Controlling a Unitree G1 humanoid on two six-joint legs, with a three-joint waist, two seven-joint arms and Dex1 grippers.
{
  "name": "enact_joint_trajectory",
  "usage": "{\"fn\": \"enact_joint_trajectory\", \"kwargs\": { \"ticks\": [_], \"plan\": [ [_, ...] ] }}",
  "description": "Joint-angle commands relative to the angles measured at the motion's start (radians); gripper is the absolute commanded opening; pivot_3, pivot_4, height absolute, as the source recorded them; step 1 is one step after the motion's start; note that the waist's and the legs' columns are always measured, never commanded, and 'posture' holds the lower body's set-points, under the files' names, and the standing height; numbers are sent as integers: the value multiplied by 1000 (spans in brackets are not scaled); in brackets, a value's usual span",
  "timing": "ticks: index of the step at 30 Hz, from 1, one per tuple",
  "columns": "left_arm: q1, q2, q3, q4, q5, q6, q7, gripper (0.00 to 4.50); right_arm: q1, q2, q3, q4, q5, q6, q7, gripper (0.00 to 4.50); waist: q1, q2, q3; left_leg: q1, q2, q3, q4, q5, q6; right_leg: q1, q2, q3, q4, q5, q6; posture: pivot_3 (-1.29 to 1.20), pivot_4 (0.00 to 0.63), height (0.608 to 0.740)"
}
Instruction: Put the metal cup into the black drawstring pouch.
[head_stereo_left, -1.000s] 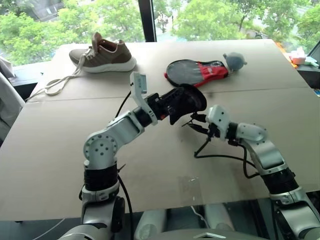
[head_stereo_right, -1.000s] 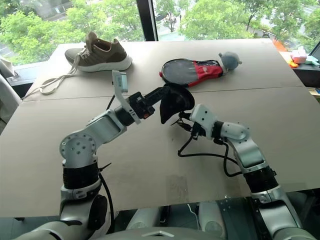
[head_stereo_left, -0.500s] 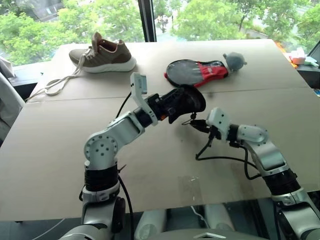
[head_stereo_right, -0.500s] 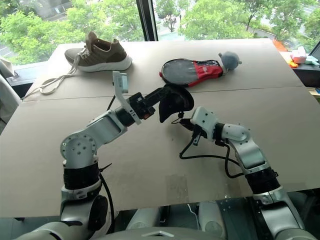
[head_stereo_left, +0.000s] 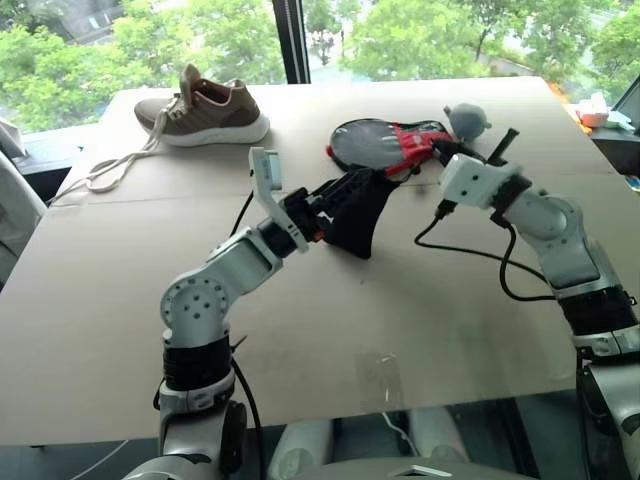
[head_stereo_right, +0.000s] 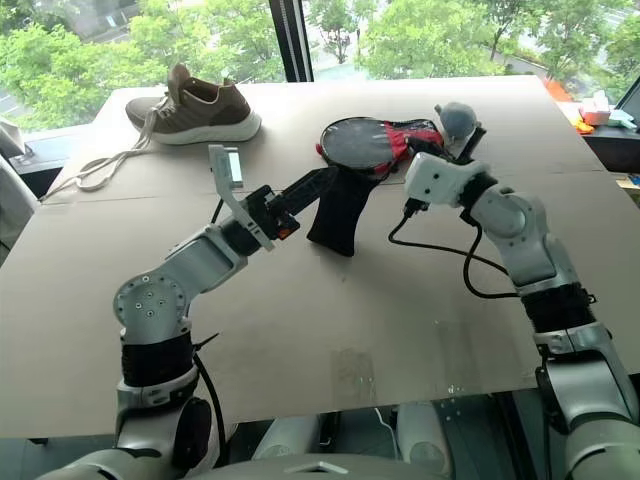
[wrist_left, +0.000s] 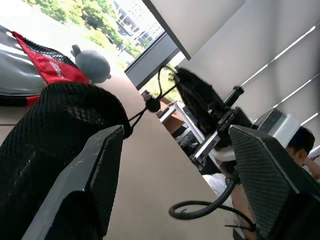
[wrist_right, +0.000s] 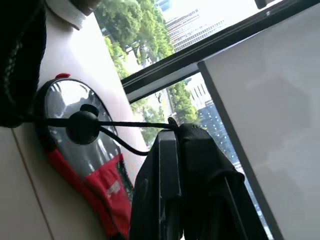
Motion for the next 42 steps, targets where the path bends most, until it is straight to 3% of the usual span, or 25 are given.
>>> {"fn": "enact_joint_trajectory", "kwargs": {
  "ticks": [1, 7, 13, 20, 36, 37, 39, 42],
  "plan": [
    [-17, 9, -16, -63, -8, -25, -69, 3397, -66, -3, -26, -52, -5, -55, -25, 0, 1, 0, 0, 0, 0, 0, 0, 0, 0, 0, 0, 0, 0, 0, 0, 0, 150, 736],
    [-73, 87, -35, -78, 55, -66, -235, 3397, -150, 11, -23, -73, -6, -96, -26, 0, -1, 0, 0, -1, 0, 0, 0, 0, 0, 0, 0, 0, 0, 0, 0, 0, 150, 736],
    [-220, 74, -49, 34, 264, -245, -285, 3397, -187, 24, -22, -63, 1, -119, -17, 0, 0, 0, 0, 0, -1, -1, 0, 0, 0, 0, 0, -1, -1, 0, 0, 0, 150, 736],
    [-287, 24, -164, 147, 508, -415, -370, 3397, -197, 29, -15, -49, 2, -140, -8, 0, 0, 0, 0, -1, -1, -1, -1, 0, 0, -1, 0, -1, -1, 0, 0, 0, 150, 736],
    [-351, -76, -149, 260, 594, -495, -407, 3397, -204, 56, -4, -79, 16, -141, 36, 0, -2, 0, 0, -3, 0, -1, -1, 0, 0, -3, 0, 0, -1, 0, 0, 0, 150, 736],
    [-352, -79, -151, 268, 600, -493, -407, 2887, -205, 58, -5, -81, 16, -140, 39, 0, -2, 0, 0, -3, 0, -1, -1, 0, 0, -3, 0, 0, -1, 0, 0, 0, 150, 736],
    [-350, -87, -156, 280, 604, -487, -416, 2314, -208, 62, -6, -86, 16, -139, 43, 0, -2, 0, 0, -3, 0, -1, -1, 0, 0, -3, 0, 0, 0, 0, 0, 0, 150, 736],
    [-351, -100, -163, 298, 614, -487, -423, 864, -212, 66, -8, -90, 16, -137, 46, 0, -2, 0, 0, -3, 0, -1, -1, 0, 0, -3, 0, 0, 0, 0, 0, 0, 150, 736]
  ]
}}
